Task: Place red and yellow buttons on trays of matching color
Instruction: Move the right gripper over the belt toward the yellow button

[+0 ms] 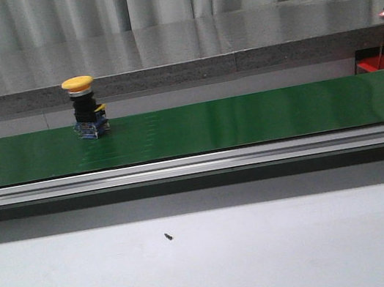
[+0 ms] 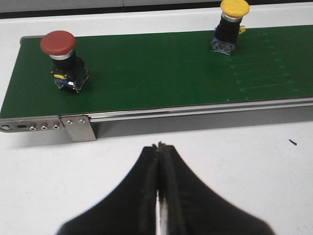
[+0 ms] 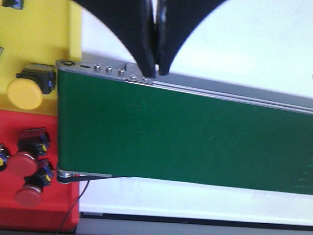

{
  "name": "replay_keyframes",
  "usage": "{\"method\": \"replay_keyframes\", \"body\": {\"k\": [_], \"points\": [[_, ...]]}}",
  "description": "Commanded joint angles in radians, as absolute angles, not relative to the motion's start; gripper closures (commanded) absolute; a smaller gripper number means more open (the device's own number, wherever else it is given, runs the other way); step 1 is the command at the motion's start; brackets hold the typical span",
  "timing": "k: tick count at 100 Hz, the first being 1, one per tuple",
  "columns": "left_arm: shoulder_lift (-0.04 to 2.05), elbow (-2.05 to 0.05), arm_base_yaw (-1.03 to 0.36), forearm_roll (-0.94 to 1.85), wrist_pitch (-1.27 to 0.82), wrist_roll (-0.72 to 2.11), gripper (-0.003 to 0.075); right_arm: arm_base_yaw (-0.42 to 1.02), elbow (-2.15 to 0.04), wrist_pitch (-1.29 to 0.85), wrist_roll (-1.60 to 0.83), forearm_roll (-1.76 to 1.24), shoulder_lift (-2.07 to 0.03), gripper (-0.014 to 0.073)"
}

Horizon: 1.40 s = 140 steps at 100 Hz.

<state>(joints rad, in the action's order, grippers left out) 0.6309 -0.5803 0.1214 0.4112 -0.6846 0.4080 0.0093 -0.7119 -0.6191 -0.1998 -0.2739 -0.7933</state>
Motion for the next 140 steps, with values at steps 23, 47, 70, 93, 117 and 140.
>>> {"method": "replay_keyframes", "body": {"k": [23, 47, 70, 93, 117, 140], "points": [[0.627, -0.603, 0.116, 0.444, -0.613, 0.409, 0.0740, 0.087, -0.970, -0.695, -0.208, -0.286, -1.059, 0.0705], [0.627, -0.603, 0.116, 0.444, -0.613, 0.409, 0.0740, 0.151, -1.143, -0.765, -0.208, -0.286, -1.235, 0.0257], [0.627, -0.603, 0.116, 0.444, -0.613, 0.409, 0.0740, 0.232, -1.314, -0.824, -0.208, -0.286, -1.379, 0.0020], [0.627, -0.603, 0.116, 0.444, -0.613, 0.409, 0.0740, 0.302, -1.482, -0.861, -0.284, -0.286, -1.520, 0.0025], [0.627, -0.603, 0.116, 0.444, -0.613, 0.409, 0.0740, 0.384, -1.622, -0.884, -0.482, -0.286, -1.656, 0.0025], [0.627, -0.603, 0.116, 0.444, -0.613, 0.409, 0.0740, 0.423, -1.686, -0.856, -0.577, -0.292, -1.755, 0.0025]]}}
